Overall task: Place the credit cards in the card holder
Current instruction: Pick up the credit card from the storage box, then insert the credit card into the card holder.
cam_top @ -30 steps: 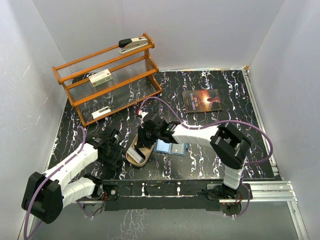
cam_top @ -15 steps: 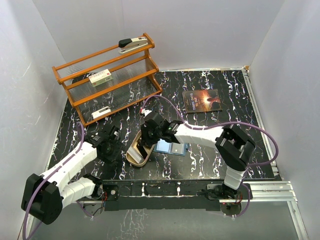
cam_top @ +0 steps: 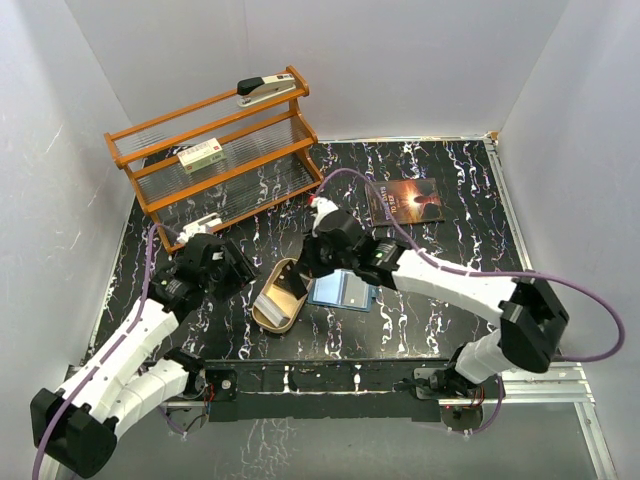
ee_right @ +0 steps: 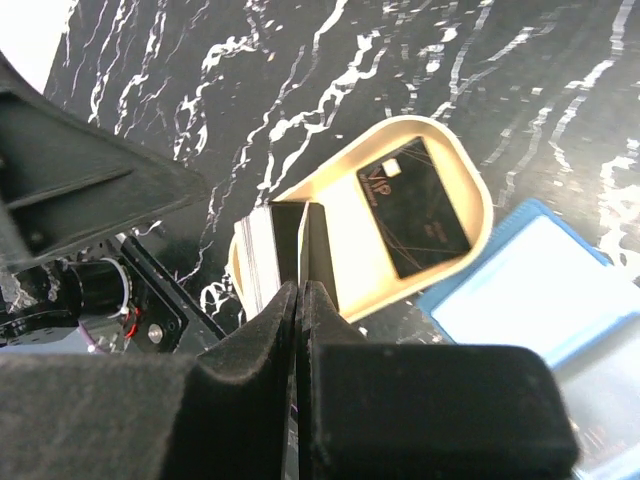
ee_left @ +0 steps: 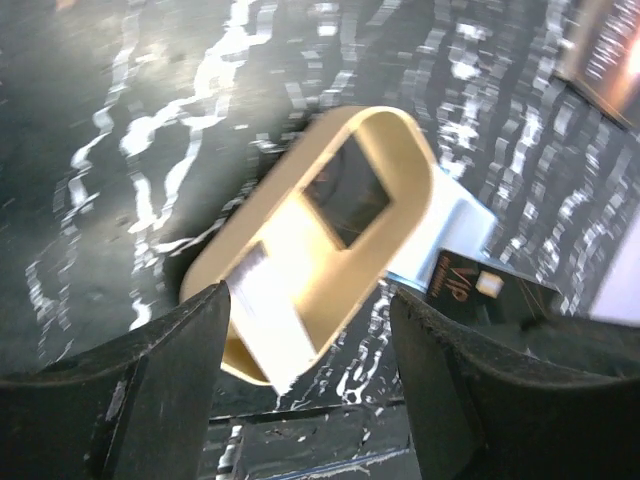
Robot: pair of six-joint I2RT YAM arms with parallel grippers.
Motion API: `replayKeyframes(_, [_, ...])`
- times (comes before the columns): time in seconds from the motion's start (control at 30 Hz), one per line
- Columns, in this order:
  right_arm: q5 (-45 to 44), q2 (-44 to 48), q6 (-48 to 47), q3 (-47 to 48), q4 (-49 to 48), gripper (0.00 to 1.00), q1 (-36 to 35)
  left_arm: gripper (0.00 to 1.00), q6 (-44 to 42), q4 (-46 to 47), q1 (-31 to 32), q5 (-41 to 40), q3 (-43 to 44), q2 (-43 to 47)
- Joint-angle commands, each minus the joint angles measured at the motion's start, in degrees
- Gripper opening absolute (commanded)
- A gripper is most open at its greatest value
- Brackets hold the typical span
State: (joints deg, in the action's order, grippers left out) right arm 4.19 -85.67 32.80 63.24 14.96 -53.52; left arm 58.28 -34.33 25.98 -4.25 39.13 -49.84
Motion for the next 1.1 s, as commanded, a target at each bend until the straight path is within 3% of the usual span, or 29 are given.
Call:
replayKeyframes(0.0, [-1.14, 6.48, 0.85, -3.93, -1.24, 0.00, 3.73, 0.62, -14.21, 12.06, -0.21, 11.58, 2.51, 1.31])
replayKeyframes(0.23, [2.06, 13.30, 2.45, -12.40, -1.90, 0.00, 11.09, 0.49, -22.65, 14.82, -0.14, 22.27, 9.11, -8.55])
replayKeyframes(0.4, [6.16, 15.46, 3.97, -17.93, -4.20, 0.00, 16.11, 0.24, -24.42, 18.38, 0.09, 28.93, 11.11, -14.28])
replayKeyframes(0.53, [7.31, 15.84, 6.31, -21.11, -6.85, 0.00, 18.21, 0.00, -25.32, 18.51, 2.00, 29.68, 11.96, -18.92])
replayKeyframes(0.83, [8.62, 14.20, 9.91, -26.77, -11.99, 0.00, 22.82, 0.00, -25.15, 19.36, 12.41, 22.80, 13.17, -26.29])
replayKeyframes(1.07, [11.46, 13.21, 12.38, -30.12, -17.14, 0.00, 25.17, 0.00, -24.61, 20.58, 15.77, 19.18, 13.73, -32.96])
